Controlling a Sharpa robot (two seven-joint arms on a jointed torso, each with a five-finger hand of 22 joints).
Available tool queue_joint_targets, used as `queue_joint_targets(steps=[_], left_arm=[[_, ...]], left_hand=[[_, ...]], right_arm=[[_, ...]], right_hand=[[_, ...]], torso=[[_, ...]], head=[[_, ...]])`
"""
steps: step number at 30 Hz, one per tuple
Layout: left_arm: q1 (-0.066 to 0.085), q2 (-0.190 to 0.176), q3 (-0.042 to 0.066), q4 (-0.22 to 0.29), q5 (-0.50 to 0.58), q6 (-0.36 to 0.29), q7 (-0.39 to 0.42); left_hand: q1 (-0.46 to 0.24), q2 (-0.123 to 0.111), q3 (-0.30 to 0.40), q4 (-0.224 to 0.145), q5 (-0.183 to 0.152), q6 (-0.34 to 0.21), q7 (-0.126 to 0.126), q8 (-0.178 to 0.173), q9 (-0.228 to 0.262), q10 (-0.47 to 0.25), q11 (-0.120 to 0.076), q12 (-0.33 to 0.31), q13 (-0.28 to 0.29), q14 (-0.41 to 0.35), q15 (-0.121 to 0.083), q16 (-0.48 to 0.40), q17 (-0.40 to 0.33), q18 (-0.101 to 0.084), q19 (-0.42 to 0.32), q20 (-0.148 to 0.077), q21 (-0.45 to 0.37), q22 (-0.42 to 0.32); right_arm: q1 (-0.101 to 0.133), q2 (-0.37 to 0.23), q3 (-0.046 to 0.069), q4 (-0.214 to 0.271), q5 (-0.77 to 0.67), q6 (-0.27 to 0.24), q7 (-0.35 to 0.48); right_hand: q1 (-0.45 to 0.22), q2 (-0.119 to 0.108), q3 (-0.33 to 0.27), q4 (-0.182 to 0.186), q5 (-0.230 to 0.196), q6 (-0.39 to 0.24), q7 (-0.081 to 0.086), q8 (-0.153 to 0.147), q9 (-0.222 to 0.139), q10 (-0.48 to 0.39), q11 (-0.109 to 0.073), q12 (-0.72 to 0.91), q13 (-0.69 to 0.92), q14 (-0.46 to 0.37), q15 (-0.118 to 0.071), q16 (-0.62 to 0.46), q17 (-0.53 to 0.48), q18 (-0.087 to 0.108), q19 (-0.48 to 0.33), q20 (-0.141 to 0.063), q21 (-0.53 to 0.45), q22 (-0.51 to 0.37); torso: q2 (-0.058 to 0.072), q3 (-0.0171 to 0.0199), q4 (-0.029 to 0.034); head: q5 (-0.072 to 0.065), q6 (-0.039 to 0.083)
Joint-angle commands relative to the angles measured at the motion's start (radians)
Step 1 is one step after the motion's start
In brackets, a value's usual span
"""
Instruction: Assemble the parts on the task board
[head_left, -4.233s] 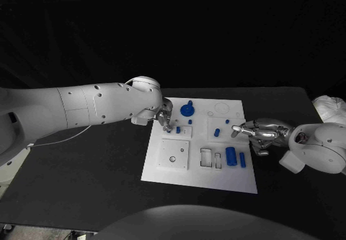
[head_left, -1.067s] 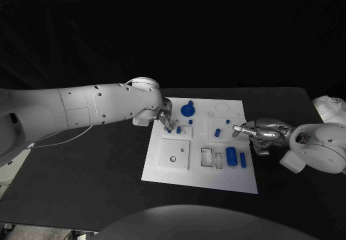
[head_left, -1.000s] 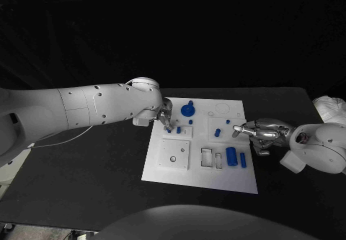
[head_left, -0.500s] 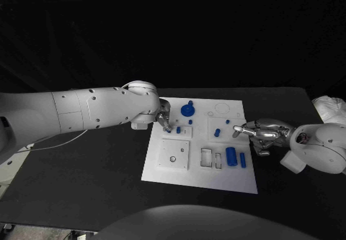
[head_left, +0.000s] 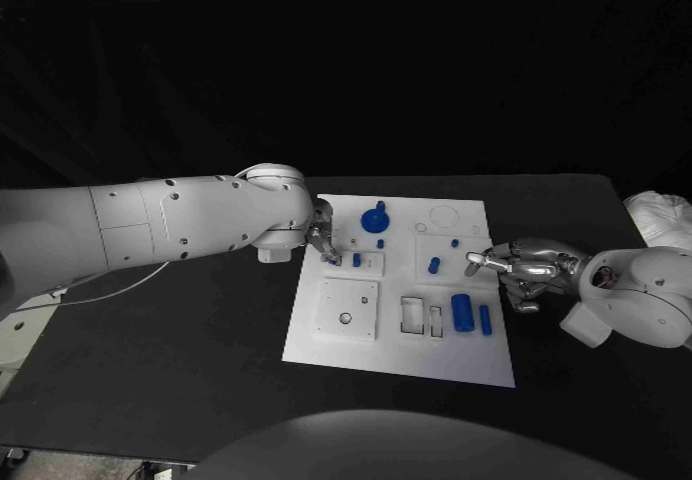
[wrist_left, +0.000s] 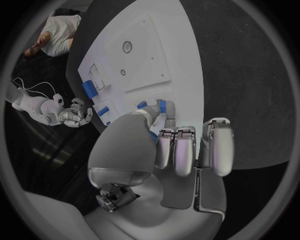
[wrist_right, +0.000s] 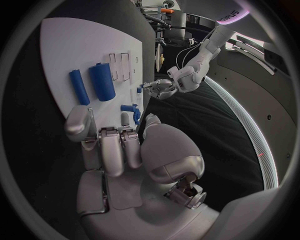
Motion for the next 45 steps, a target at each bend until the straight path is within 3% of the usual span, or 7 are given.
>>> queue_joint_targets(steps=[1, 14, 27, 45], left_arm=[[0.000, -0.004, -0.001, 0.011, 0.045, -0.027, -0.039], [0.000, -0.006, -0.001, 0.023, 0.053, -0.037, -0.044], [0.000, -0.008, -0.001, 0.026, 0.007, -0.085, -0.020], [-0.004, 0.007, -0.003, 0.015, -0.019, -0.095, 0.011]], left_hand=[[0.008, 0.003, 0.033, -0.035, 0.001, 0.035, -0.028, 0.004, 0.001, 0.107, -0.010, 0.003, 0.263, 0.103, -0.006, 0.002, 0.263, -0.002, 0.055, -0.008, 0.003, 0.236], [0.007, 0.003, 0.034, -0.035, 0.002, 0.035, -0.028, 0.004, 0.001, 0.107, -0.010, 0.003, 0.263, 0.103, -0.007, 0.002, 0.263, -0.002, 0.055, -0.008, 0.003, 0.236], [0.007, 0.003, 0.035, -0.036, 0.002, 0.035, -0.028, 0.004, 0.000, 0.107, -0.010, 0.003, 0.263, 0.103, -0.007, 0.002, 0.263, -0.002, 0.055, -0.009, 0.002, 0.235], [0.008, 0.006, 0.038, -0.036, -0.017, 0.032, -0.027, -0.002, -0.004, 0.107, -0.010, 0.003, 0.263, 0.103, -0.008, 0.002, 0.263, -0.001, 0.052, -0.010, -0.003, 0.234]], right_arm=[[-0.001, 0.000, 0.000, 0.000, -0.003, 0.020, -0.003], [-0.002, 0.003, 0.000, -0.001, -0.003, 0.023, -0.007], [-0.003, 0.003, 0.000, -0.001, -0.003, 0.023, -0.006], [-0.006, 0.005, 0.000, -0.001, -0.003, 0.024, -0.003]], right_hand=[[0.006, 0.002, 0.007, 0.001, 0.003, 0.003, 0.001, -0.004, -0.001, 0.028, -0.008, -0.003, 0.047, 0.010, -0.003, -0.003, 0.152, 0.008, -0.004, 0.000, -0.005, 0.121], [0.008, 0.002, 0.009, 0.000, 0.004, 0.003, 0.001, -0.005, -0.001, 0.026, -0.008, -0.004, 0.046, 0.009, -0.003, -0.005, 0.150, 0.008, -0.006, 0.000, -0.008, 0.120], [0.008, 0.002, 0.011, -0.001, 0.005, 0.002, 0.001, -0.006, -0.002, 0.022, -0.008, -0.007, 0.042, 0.005, -0.003, -0.009, 0.145, 0.009, -0.009, 0.000, -0.013, 0.119], [0.009, 0.002, 0.014, -0.001, 0.005, 0.001, 0.001, -0.007, -0.003, 0.014, -0.008, -0.012, 0.036, -0.002, -0.003, -0.017, 0.137, 0.011, -0.015, 0.001, -0.023, 0.116]], torso=[[0.001, -0.0004, 0.0012], [0.000, -0.0002, -0.0001], [0.000, 0.0000, -0.0005], [0.001, -0.0004, 0.0008]], head=[[-0.001, 0.000], [0.003, 0.000], [0.001, 0.000], [0.002, 0.000]])
